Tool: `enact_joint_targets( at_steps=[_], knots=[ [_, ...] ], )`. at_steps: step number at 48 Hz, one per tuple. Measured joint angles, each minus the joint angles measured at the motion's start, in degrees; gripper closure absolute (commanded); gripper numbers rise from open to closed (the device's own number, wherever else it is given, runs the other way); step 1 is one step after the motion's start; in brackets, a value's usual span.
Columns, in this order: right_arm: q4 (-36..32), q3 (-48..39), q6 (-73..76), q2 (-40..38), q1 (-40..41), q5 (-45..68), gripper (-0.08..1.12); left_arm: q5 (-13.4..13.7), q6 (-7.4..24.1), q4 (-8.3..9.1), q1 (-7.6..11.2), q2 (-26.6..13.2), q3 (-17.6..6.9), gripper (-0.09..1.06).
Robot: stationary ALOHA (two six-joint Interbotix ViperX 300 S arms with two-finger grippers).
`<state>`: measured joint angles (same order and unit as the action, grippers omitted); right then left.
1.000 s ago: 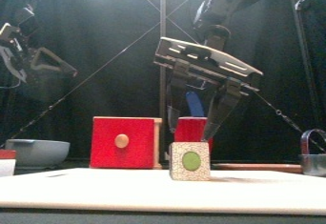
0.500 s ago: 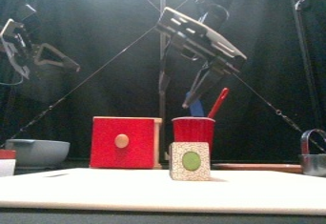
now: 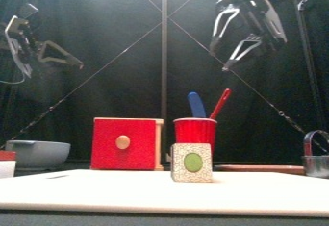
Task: Place sushi on board then cut the sushi with the knife then place the pieces on the plate
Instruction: Pick knife at handle with right hand
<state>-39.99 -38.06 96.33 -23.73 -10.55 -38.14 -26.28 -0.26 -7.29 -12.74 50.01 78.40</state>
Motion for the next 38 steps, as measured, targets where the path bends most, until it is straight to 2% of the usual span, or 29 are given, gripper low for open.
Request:
enact_joint_targets(
  at_steps=[6,11,17,28,38],
  knots=[
    [-4.31,-4.92,-0.18,-7.21,0.97,3.69,0.22,0.0,0.0,-1.32,-0.09,-0.09,-0.79,0.87],
    [-7.91,-9.4,-2.9,-12.74,2.99,6.15,0.24,0.0,0.0,-1.76,-0.35,-0.09,-1.58,0.87],
    [-8.53,-12.3,-10.11,-16.88,6.33,8.0,0.24,0.0,0.0,-2.55,-0.7,-0.09,-1.85,0.87],
    [-4.92,-11.07,-30.15,-16.96,10.11,8.7,0.24,0.0,0.0,-4.57,-0.88,-0.09,-1.93,0.87],
    [3.6,-9.76,-50.19,-13.62,13.18,6.77,0.24,0.0,0.0,-7.03,-1.05,-0.09,-1.93,0.87]
  ],
)
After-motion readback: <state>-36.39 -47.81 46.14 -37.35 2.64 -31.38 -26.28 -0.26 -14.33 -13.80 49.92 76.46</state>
